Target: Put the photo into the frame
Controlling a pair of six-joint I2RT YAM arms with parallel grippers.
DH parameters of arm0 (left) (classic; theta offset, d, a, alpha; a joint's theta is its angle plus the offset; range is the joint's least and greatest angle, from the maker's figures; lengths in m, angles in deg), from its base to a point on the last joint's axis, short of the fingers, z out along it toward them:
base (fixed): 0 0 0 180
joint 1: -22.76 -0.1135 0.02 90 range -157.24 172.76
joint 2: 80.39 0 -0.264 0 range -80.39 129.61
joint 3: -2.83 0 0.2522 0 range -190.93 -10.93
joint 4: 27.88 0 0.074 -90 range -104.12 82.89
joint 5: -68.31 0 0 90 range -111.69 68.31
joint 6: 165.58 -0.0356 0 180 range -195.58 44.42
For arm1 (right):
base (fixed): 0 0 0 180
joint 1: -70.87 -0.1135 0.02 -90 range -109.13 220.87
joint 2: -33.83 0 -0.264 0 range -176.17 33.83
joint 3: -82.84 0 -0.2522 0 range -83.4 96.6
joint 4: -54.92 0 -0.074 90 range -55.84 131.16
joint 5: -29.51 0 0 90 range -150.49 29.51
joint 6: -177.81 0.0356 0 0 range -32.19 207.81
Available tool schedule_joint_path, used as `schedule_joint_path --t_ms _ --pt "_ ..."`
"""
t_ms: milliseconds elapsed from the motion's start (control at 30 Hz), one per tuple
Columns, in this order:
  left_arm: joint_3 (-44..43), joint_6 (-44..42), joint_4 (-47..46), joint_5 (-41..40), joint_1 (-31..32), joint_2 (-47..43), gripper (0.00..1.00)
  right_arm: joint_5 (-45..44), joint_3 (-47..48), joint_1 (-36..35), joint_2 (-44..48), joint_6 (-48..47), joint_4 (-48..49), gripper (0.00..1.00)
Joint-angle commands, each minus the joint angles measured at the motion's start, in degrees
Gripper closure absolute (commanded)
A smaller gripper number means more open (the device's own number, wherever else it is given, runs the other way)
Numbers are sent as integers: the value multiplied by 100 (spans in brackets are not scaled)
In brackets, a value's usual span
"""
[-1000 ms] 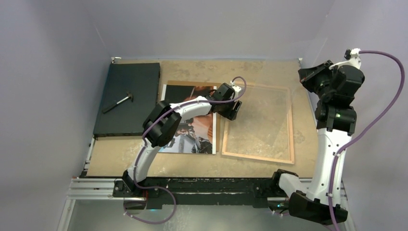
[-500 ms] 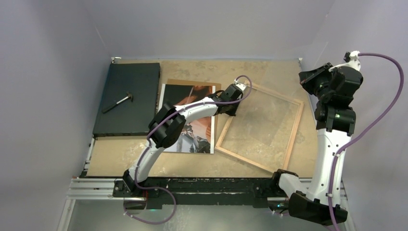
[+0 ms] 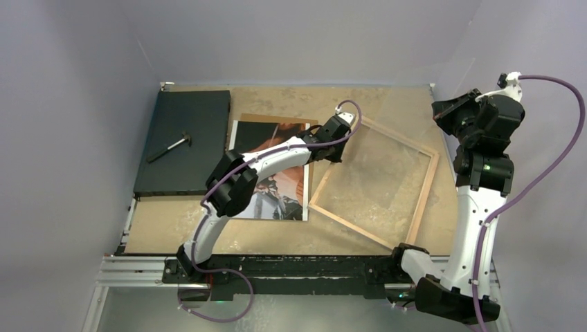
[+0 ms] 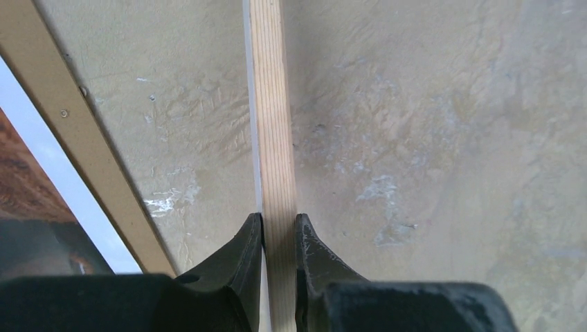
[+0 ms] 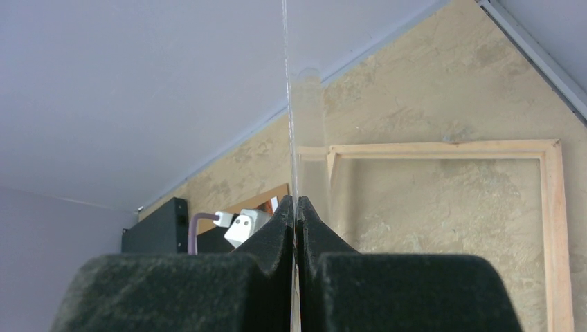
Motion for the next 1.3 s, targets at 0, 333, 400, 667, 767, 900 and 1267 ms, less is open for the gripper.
schedule_joint_path --t_ms 0,333,400,667,767,900,1267 --pt "-20 458 -112 163 110 -723 100 101 211 0 157 120 277 100" --pt "1057 382 -326 -222 -881 -1597 100 756 -85 5 118 499 752 100" --pt "1362 320 -434 -328 -1048 -1870 100 925 -210 0 109 625 927 100" --pt "2427 205 -474 -590 -1351 -2593 100 1744 -743 5 -58 1083 1647 100" --pt "2735 187 -535 -599 -1456 -2751 100 1821 -878 -1 -145 1092 1893 100" --pt "3099 156 -698 -621 -1537 -2778 100 2204 -965 -5 -299 1166 2112 100" --pt "3768 617 -988 -8 -1844 -2499 90 2575 -1030 -23 -511 1392 2450 100"
